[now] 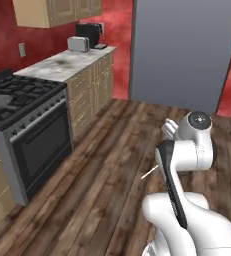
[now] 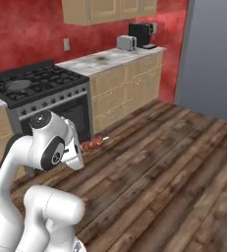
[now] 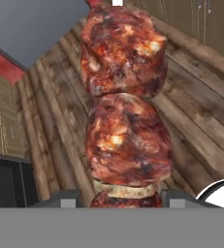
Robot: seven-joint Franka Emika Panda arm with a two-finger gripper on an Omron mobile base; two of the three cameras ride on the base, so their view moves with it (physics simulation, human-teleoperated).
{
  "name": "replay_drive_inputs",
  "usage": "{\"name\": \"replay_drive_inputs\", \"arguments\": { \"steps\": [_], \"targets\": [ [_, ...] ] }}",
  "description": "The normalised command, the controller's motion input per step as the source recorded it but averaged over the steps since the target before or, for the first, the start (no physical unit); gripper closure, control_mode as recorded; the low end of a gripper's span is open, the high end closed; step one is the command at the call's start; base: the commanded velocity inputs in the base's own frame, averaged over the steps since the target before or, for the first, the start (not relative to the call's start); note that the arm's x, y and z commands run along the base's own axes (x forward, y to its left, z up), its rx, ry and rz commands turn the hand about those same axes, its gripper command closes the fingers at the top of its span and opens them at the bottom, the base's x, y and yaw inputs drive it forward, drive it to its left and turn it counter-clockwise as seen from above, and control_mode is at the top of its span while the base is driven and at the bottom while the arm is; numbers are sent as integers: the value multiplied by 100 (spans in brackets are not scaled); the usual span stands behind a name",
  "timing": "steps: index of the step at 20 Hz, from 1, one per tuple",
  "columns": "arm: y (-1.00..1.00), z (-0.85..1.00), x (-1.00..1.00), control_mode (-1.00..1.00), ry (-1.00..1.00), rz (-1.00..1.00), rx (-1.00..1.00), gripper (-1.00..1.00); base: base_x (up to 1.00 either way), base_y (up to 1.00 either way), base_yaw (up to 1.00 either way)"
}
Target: Place the cold items (tangerine and orange) from the fridge in one tupperware on the dining counter. Place the warm items (kebab skewer and hot dog) in the stove area in another tupperware.
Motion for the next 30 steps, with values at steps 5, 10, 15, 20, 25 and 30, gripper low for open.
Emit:
{"name": "replay_drive_inputs", "arguments": {
  "steps": [5,10,15,20,25,30],
  "targets": [
    [0,0,0,100,0,0,0,100,-100,0,-41],
    [0,0,0,100,0,0,0,100,-100,0,-28],
    [0,0,0,100,0,0,0,100,-100,0,-25],
    [0,0,0,100,0,0,0,100,-100,-6,-13],
    [0,0,0,100,0,0,0,100,-100,-12,-13],
    [0,0,0,100,0,0,0,100,-100,-9,-14]
  ]
}}
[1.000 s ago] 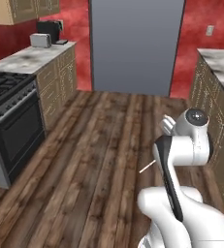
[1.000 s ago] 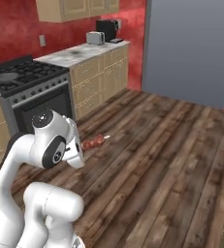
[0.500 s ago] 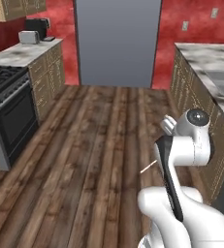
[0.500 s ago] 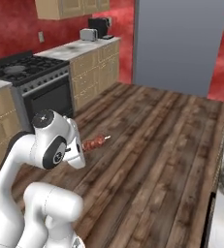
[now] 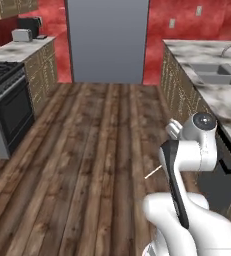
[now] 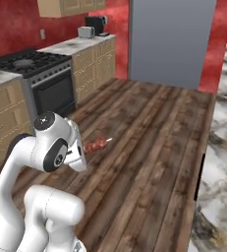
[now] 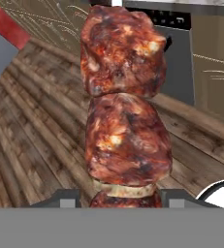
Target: Place the cold items (tangerine and orange) from the fridge in one tupperware on the dining counter. Place the warm items (kebab skewer and hot dog) in the stove area in another tupperware.
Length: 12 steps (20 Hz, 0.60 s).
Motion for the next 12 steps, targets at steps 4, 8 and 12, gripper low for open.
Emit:
{"name": "replay_drive_inputs", "arguments": {
  "steps": [4,8,12],
  "targets": [
    [0,0,0,100,0,0,0,100,-100,-25,-11],
    [0,0,0,100,0,0,0,100,-100,-45,-5],
    [0,0,0,100,0,0,0,100,-100,-49,-4]
  ]
}}
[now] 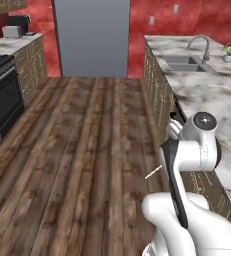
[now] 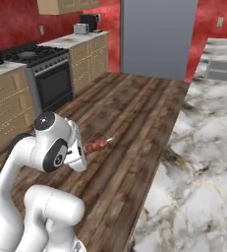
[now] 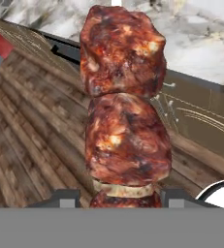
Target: Place the cold items (tangerine and orange) from the fridge in one tupperware on the dining counter. Place the warm items (kebab skewer and hot dog) in the stove area in another tupperware.
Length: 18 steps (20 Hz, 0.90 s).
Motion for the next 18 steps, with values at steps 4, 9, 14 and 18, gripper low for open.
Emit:
{"name": "replay_drive_inputs", "arguments": {
  "steps": [4,9,14,18],
  "targets": [
    [0,0,0,100,0,0,0,100,-100,-36,-5],
    [0,0,0,100,0,0,0,100,-100,-9,-4],
    [0,0,0,100,0,0,0,100,-100,31,0],
    [0,0,0,100,0,0,0,100,-80,-32,0]
  ]
}}
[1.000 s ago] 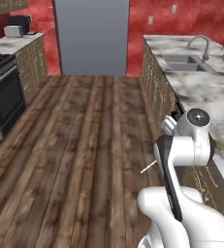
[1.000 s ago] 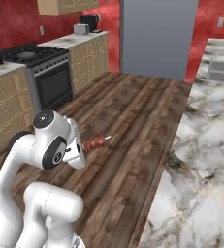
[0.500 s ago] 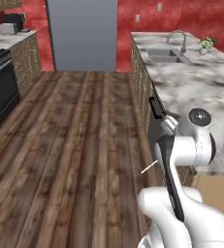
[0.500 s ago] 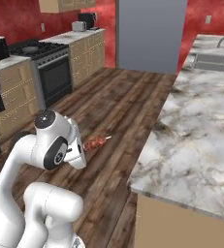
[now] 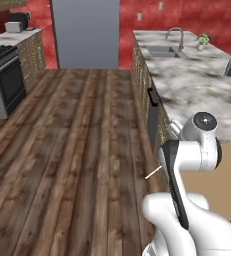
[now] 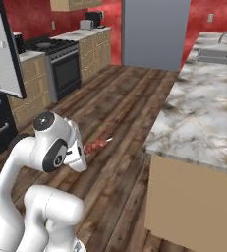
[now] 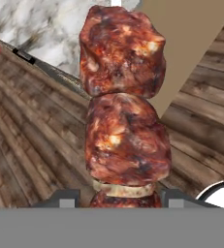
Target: Place the cold items (tangerine and orange) from the fridge in one tupperware on the dining counter. Place the warm items (kebab skewer and hot dog) in the stove area in another tupperware.
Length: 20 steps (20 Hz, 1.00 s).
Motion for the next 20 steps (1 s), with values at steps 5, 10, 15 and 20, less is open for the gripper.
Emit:
{"name": "replay_drive_inputs", "arguments": {
  "steps": [5,10,15,20],
  "targets": [
    [0,0,0,100,0,0,0,100,-83,-96,0],
    [0,0,0,100,0,0,0,100,-39,-100,0],
    [0,0,0,100,0,0,0,100,-2,-100,0],
    [0,0,0,100,0,0,0,100,11,-100,0]
  ]
}}
